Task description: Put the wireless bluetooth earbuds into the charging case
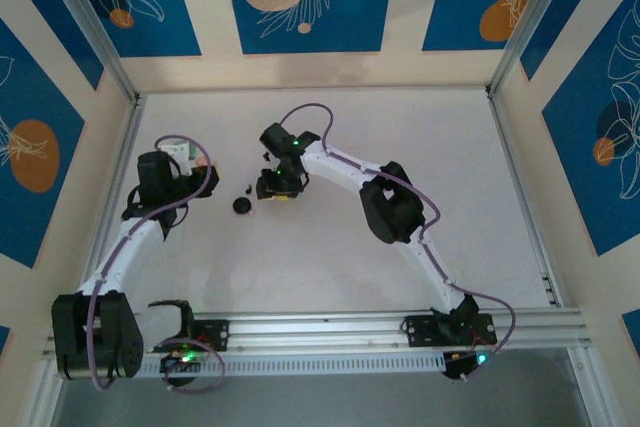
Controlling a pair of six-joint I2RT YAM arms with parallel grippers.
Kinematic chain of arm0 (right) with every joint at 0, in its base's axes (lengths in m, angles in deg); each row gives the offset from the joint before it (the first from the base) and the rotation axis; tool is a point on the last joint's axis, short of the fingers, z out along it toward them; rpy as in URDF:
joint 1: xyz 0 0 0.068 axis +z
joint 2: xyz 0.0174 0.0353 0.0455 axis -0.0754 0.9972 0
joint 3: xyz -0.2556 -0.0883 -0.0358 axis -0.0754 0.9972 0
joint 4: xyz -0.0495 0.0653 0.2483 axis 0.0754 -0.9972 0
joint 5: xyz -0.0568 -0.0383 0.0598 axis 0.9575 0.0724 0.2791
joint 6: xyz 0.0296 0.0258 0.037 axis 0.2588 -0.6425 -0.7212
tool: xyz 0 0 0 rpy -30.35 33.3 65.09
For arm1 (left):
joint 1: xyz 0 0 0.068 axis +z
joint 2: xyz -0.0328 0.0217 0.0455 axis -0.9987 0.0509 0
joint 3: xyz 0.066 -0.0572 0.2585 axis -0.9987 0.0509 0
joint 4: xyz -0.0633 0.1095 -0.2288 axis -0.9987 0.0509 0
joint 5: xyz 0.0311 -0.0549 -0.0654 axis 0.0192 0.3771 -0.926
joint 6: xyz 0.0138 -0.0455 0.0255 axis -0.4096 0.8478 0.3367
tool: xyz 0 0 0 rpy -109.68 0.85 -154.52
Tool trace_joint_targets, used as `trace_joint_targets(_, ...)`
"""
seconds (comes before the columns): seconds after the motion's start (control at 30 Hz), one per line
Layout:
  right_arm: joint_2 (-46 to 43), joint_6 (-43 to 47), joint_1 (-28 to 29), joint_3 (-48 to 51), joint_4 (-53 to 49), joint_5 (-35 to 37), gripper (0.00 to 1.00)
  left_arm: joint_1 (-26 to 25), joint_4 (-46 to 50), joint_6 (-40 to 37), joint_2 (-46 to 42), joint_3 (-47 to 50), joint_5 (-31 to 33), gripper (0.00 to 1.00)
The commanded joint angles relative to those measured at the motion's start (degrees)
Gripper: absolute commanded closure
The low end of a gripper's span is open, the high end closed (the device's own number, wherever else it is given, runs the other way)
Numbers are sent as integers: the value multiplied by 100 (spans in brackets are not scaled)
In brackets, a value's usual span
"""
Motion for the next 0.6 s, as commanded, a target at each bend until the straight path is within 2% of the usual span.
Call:
trace_joint_targets(0.0, 67, -120, -32, -33, -72, 138, 54, 83, -94, 98, 48, 30, -140, 82)
trace_joint_targets(0.33, 206, -16, -50, -45, 12, 562, 58, 88, -77, 98, 42, -30, -232, 82)
trace_joint_targets(0.57, 289, 6, -65, -62, 185, 565, 63, 83, -46, 87, -2, -63, -232, 82)
